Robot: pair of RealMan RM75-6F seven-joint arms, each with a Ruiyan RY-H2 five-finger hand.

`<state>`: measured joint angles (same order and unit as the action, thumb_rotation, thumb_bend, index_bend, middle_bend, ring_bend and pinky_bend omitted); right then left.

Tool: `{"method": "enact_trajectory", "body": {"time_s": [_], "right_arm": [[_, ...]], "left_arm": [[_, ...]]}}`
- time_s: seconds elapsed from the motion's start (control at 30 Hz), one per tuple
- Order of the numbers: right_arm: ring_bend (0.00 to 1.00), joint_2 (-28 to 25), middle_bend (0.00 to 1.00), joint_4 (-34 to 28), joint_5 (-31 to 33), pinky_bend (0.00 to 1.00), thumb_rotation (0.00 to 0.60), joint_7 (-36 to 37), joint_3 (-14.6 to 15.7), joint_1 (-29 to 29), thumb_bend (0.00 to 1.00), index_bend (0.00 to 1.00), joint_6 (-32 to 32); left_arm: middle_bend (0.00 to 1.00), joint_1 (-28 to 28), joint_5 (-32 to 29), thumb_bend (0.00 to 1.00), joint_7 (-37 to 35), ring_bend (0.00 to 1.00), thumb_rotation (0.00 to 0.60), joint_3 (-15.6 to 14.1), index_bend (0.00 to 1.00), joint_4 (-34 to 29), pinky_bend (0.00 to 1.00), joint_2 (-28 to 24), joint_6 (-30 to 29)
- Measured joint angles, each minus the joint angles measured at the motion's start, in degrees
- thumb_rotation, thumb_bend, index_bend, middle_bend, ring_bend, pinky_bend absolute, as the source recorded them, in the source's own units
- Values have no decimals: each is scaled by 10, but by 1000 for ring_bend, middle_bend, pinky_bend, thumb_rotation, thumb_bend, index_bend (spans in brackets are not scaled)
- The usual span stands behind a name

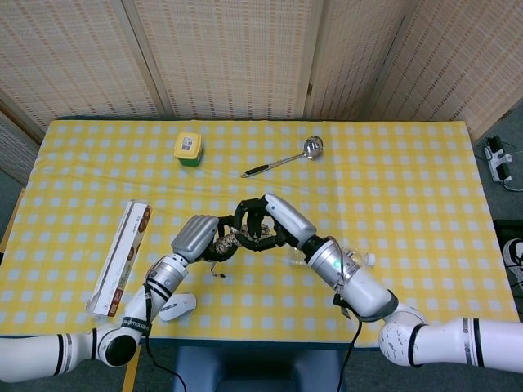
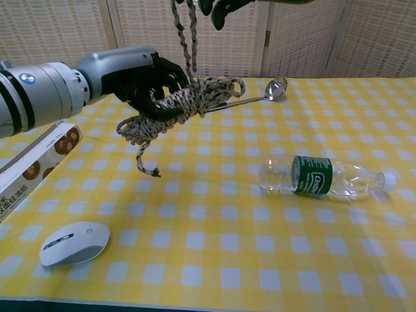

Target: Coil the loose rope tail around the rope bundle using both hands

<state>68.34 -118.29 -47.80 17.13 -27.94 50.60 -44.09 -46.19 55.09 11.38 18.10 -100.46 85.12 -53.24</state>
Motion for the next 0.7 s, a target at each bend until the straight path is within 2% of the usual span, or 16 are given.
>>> {"method": "enact_trajectory", "body": {"time_s": [0.3,0.5,0.57,0.7], "right_arm": [[602,7,556,-28,-30,599,600,-21,28,-1,636,749,-17],[603,4,549,-39,-68,599,600,-22,46,-22,636,747,-36],[588,4,519,-40,-84,599,600,-20,54,-29,637,688,-38],[510,2,402,-37,-120,584,600,-7,64,-39,636,409,-34]], "left_arm": [[663,-20,-127,645,30,632,600,15,618,-9,666,6,-16],[663,-20,-206,644,-19,632,600,50,618,-13,668,-10,-8],[663,-17,-214,644,-41,631,600,61,617,-14,668,-22,-3],[663,-6,-213,644,-76,628,600,74,617,-18,668,-45,9]]}}
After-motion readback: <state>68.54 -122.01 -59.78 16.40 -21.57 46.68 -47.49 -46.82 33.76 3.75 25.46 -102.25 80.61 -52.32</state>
